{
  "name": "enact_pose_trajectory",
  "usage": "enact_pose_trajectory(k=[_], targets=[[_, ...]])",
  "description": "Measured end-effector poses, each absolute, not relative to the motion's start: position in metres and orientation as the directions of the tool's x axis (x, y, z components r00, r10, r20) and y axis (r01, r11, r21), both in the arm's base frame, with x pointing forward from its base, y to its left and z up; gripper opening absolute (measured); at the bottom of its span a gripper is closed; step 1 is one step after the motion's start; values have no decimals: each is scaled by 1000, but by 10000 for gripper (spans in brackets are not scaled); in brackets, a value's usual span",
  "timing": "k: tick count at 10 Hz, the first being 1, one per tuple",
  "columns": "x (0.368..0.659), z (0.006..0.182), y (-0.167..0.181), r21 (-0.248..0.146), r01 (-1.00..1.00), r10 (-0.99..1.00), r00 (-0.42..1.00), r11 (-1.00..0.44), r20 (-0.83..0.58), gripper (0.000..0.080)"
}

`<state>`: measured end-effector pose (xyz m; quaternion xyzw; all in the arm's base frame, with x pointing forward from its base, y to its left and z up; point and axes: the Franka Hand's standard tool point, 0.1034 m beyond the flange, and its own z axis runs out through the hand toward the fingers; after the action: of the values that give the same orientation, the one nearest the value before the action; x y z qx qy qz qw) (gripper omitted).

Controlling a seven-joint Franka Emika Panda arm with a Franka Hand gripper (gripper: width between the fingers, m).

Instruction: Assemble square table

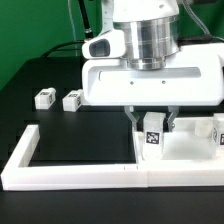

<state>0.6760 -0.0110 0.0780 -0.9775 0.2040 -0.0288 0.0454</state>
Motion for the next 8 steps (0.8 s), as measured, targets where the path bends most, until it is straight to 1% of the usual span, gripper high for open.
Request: enact_pose_trajectory(k=[1,2,3,4,5,6,7,8], targets=[[676,78,-12,-102,-465,-470,882,-880,30,300],[676,76,-14,-107,-604,-610,792,-790,24,300],[675,75,-16,-112,-760,-765,644,-640,1,300],[674,75,-17,-116,-882,-886,463,-457,-35,300],[672,75,-15,-103,-981,-978,174,-163,-113,300],[672,75,-16,-104,-990,-984,111,-96,-142,300],[671,74,-17,-89,-996,-986,16,-1,-164,300],[670,74,-16,-80,-996,-985,-34,48,-171,300]])
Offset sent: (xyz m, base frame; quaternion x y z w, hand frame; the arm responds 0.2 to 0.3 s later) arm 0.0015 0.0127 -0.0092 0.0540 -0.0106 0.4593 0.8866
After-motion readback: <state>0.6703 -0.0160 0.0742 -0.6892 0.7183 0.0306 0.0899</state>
